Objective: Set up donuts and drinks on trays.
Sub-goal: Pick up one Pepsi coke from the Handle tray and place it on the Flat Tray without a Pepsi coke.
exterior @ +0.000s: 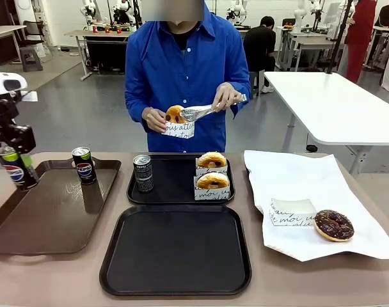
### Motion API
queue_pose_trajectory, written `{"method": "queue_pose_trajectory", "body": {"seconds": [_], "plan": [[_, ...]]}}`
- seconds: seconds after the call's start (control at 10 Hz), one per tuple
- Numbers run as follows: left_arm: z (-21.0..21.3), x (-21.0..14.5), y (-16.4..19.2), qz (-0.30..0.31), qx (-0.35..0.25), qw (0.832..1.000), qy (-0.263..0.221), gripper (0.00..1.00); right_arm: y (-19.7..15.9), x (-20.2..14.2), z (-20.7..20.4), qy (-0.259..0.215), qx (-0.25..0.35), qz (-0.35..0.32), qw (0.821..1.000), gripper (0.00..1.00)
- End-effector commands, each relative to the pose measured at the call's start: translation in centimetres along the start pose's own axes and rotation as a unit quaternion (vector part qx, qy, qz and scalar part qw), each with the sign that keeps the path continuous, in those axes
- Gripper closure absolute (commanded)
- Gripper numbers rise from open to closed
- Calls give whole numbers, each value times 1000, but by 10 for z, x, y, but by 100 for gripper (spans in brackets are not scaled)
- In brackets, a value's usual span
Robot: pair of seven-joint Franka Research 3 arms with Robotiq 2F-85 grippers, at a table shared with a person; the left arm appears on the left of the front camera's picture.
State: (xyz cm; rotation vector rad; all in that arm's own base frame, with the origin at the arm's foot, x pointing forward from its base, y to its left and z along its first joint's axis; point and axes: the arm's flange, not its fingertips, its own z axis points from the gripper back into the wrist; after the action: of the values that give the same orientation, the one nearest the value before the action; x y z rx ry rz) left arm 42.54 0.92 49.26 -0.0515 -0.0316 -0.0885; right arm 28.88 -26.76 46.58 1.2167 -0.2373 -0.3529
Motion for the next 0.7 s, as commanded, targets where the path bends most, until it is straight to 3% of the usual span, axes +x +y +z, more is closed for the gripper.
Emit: {"method": "queue_pose_trajectory", "body": {"seconds": [0.0,0.1,0.2,0.6], "plan": [[16,-43,-4,-36,0,999,-3,62,0,0,-1,-4,11,3,1000,0],[16,-49,-1,-24,6,1000,-8,62,0,0,-1,-4,11,3,1000,0],[14,-26,-6,-13,-2,1000,2,62,0,0,-1,-4,11,3,1000,0],[14,-26,-6,-13,-2,1000,2,62,0,0,-1,-4,11,3,1000,0]]}}
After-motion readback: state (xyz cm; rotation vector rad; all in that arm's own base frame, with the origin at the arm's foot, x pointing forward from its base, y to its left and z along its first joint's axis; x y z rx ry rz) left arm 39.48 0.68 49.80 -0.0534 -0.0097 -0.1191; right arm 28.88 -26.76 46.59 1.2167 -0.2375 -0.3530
